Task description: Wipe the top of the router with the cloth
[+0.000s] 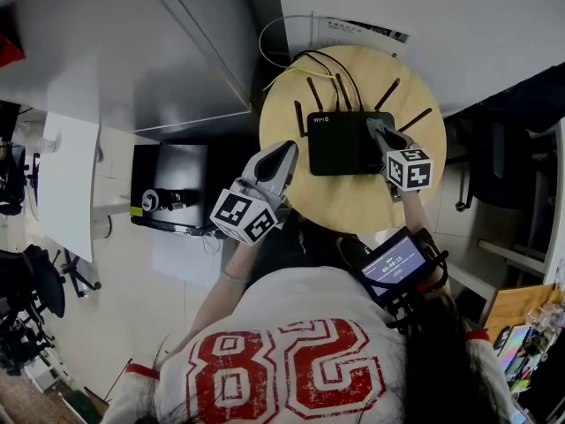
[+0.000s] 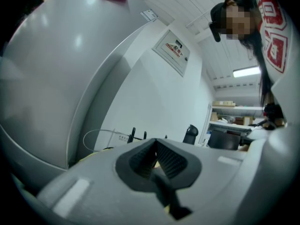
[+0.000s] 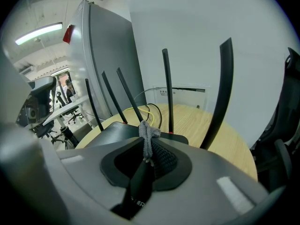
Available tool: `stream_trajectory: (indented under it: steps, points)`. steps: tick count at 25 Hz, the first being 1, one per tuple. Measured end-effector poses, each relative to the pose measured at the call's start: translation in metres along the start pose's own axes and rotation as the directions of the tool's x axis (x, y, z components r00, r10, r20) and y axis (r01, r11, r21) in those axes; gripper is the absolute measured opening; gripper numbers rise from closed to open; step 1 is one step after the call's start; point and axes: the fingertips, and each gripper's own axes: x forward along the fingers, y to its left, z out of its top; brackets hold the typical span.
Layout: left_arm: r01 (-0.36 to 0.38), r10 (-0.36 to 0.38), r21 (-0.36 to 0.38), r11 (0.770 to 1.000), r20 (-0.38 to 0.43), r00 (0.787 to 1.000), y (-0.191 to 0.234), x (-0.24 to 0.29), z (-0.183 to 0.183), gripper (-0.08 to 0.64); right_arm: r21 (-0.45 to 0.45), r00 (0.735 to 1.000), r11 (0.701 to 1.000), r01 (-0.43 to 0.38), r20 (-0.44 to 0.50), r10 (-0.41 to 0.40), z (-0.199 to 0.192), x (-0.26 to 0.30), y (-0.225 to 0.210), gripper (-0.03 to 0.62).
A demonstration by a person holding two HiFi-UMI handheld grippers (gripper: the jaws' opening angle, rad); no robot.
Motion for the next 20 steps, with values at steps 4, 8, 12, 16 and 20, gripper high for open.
stream_trajectory:
  steps: [4, 8, 12, 16, 20]
  points:
    - [0.008, -0.008, 0.005, 1.000, 0.017, 1.000, 0.0033, -0.0026, -0.0018, -0.003, 0.000, 1.000, 1.000, -0.003, 0.000, 0.003, 0.0012, 0.0011, 0.0020, 0.041]
    - [0.005, -0.005, 0.012, 1.000, 0.016, 1.000, 0.0043, -0.0042, -0.0005, -0.002, -0.003, 1.000, 1.000, -0.001, 0.000, 0.001, 0.0016, 0.0019, 0.0027, 0.041]
    - [-0.017, 0.017, 0.000, 1.000, -0.003, 1.000, 0.0037, -0.0048, 0.0041, -0.003, -0.003, 1.000, 1.000, 0.000, -0.002, 0.000, 0.0015, 0.0021, 0.0033, 0.041]
    - [-0.008, 0.008, 0.004, 1.000, 0.005, 1.000, 0.0052, -0.0056, 0.0013, -0.002, 0.000, 1.000, 1.000, -0.003, -0.003, 0.003, -0.0003, 0.0023, 0.0048, 0.041]
    - [0.008, -0.008, 0.009, 1.000, 0.021, 1.000, 0.0068, -0.0058, -0.0012, -0.003, 0.000, 1.000, 1.000, 0.001, -0.002, -0.001, -0.0007, 0.0022, 0.0045, 0.041]
